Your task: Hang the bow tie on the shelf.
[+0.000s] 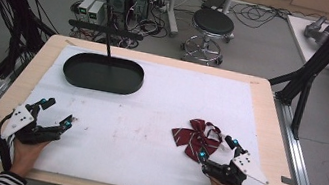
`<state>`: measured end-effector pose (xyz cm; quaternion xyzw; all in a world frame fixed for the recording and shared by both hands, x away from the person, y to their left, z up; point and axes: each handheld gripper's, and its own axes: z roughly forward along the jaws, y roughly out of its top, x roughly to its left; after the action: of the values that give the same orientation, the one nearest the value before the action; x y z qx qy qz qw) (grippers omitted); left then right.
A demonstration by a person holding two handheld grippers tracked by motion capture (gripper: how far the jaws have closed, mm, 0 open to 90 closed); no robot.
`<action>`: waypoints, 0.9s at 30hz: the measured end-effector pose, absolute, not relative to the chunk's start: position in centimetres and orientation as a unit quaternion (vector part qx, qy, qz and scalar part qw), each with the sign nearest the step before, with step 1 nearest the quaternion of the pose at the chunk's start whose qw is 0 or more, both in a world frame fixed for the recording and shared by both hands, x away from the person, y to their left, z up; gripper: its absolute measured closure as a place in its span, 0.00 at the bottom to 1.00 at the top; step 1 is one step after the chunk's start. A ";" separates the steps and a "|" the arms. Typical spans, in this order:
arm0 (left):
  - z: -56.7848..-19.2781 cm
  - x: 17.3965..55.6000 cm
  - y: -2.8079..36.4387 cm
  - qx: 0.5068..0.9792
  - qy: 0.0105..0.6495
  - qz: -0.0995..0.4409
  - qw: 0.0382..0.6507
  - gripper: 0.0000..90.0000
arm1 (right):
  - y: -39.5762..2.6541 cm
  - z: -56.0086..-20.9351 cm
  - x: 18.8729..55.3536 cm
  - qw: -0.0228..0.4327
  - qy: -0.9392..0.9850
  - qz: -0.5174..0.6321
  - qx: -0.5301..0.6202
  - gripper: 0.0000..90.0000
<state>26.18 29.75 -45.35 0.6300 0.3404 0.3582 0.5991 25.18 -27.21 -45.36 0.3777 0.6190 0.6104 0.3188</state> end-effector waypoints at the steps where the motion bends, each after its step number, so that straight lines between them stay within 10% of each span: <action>1: -45.4 26.2 29.8 0.630 0.340 0.358 0.599 0.17 | -27.2 -45.4 25.2 0.319 0.619 0.610 0.378 0.03; 27: -45.4 26.1 29.8 0.628 0.340 0.359 0.600 0.17 | -27.5 -43.2 24.6 0.333 0.609 0.614 0.376 0.03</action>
<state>26.14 29.76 -45.37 0.6285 0.3397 0.3594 0.6004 24.65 -27.46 -43.18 0.3758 0.6090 0.6143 0.3326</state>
